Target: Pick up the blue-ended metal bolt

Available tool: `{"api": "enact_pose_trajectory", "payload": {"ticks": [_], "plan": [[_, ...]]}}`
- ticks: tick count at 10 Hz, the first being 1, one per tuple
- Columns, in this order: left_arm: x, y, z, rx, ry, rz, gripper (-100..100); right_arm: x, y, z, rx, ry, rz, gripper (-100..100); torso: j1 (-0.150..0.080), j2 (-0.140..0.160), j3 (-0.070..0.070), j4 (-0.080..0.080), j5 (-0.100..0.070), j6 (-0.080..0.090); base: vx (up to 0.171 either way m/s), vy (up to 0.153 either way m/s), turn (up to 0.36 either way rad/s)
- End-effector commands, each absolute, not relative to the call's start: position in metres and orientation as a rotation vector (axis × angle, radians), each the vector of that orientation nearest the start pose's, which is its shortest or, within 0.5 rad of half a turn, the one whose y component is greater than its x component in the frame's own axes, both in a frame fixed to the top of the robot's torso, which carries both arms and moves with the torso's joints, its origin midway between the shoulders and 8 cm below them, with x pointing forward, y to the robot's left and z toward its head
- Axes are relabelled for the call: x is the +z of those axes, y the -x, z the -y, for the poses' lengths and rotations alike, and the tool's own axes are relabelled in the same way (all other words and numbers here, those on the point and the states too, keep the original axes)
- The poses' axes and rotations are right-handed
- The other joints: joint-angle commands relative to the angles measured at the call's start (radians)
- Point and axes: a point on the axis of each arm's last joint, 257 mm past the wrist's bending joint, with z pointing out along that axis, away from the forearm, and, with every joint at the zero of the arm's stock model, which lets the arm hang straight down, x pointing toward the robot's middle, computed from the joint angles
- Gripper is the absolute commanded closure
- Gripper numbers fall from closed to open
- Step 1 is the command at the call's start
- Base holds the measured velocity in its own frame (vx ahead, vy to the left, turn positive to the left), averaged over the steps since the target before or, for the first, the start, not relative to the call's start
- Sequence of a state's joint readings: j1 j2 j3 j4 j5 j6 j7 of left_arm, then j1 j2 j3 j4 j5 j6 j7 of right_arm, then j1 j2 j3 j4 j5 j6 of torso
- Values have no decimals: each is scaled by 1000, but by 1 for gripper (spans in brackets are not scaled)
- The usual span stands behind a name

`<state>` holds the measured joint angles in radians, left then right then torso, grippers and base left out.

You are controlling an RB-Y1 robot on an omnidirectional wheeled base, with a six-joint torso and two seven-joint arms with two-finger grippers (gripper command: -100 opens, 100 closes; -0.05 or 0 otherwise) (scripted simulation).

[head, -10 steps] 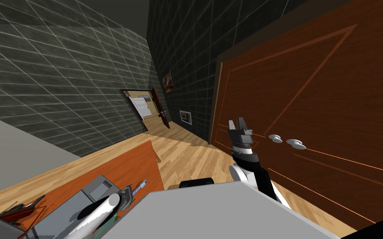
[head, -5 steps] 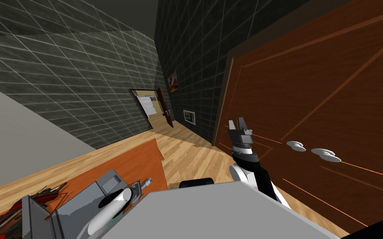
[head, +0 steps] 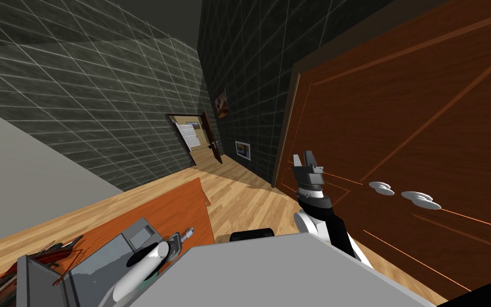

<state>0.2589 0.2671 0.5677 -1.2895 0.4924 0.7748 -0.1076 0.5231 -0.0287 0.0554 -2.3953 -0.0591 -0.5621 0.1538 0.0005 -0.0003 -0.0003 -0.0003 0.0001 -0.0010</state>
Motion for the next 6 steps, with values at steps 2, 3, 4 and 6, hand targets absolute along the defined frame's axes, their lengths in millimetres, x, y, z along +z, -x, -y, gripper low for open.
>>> {"api": "enact_pose_trajectory", "payload": {"ticks": [2,3,4,6], "plan": [[-515,-220,-539,-353,2452,-1154,0,77,-307,262,1277,-508,-521,0,0,0,0,0,0,0,0,0,0],[-512,-210,-558,-340,2469,-1118,100,77,-307,262,1277,-508,-521,0,0,0,0,0,0,0,-40,-17,-183],[-510,-206,-567,-336,2475,-1102,100,77,-307,262,1277,-508,-521,0,1,1,1,0,0,1,-80,-32,-242],[-508,-202,-575,-332,2481,-1085,100,77,-307,262,1277,-508,-521,0,0,4,2,1,0,0,-57,-45,-95]]}}
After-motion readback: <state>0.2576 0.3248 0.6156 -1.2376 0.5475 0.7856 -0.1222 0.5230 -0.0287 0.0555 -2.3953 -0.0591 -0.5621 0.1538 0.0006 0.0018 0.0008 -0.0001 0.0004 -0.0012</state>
